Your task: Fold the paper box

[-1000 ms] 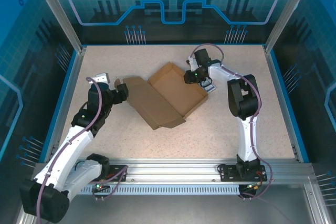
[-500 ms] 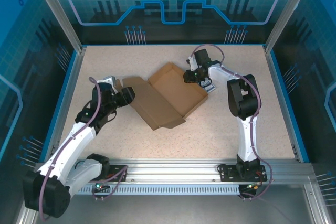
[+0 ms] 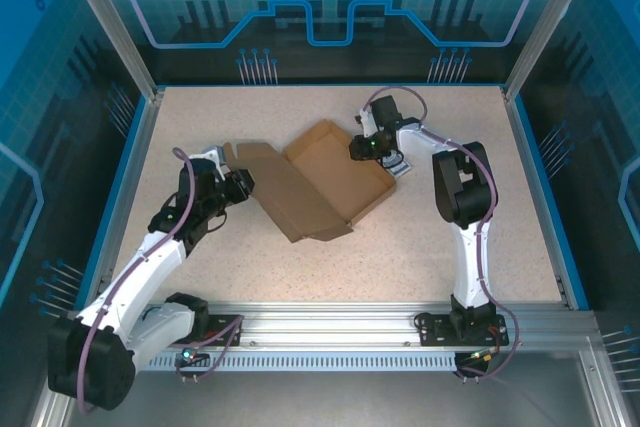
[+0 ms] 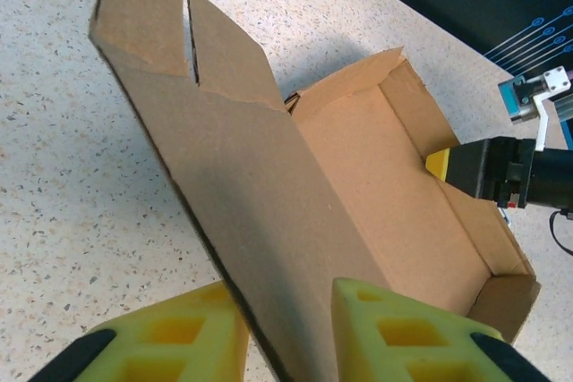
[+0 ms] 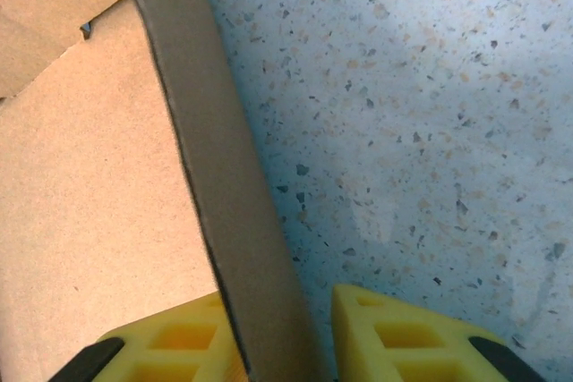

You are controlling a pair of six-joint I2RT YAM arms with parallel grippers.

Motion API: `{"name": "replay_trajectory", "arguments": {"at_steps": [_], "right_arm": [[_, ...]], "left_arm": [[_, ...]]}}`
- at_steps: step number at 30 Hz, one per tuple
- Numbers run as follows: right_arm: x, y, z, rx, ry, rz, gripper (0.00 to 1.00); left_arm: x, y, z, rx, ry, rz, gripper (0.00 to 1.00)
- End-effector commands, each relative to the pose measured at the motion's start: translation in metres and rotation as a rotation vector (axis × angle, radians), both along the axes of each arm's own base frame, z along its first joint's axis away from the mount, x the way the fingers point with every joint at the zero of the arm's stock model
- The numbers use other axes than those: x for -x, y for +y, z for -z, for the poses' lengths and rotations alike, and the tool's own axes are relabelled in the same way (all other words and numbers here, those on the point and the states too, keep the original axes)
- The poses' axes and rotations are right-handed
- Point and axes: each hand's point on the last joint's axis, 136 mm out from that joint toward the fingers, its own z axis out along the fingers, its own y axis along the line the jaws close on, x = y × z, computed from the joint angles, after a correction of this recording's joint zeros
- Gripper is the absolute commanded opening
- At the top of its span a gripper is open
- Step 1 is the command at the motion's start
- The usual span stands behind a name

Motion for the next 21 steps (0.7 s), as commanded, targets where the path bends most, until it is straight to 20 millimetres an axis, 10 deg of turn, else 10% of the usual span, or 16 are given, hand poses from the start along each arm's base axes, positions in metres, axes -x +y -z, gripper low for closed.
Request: {"name": "replay_trajectory", "arguments": {"at_steps": [1,21], "right_arm": [[0.002,0.001,-0.011,-0.02,-0.018,-0.006,0.31],[0.01,-0.019,-0.109,-0.02,-0.209,-0.011,0.62]], "left_arm": [[-0.006,0.006,-0.002,-0.04,-0.027,-0.009,0.27],[-0.029,0.026,-0.039,-0.274,-0.037,0.004,0.05]]}}
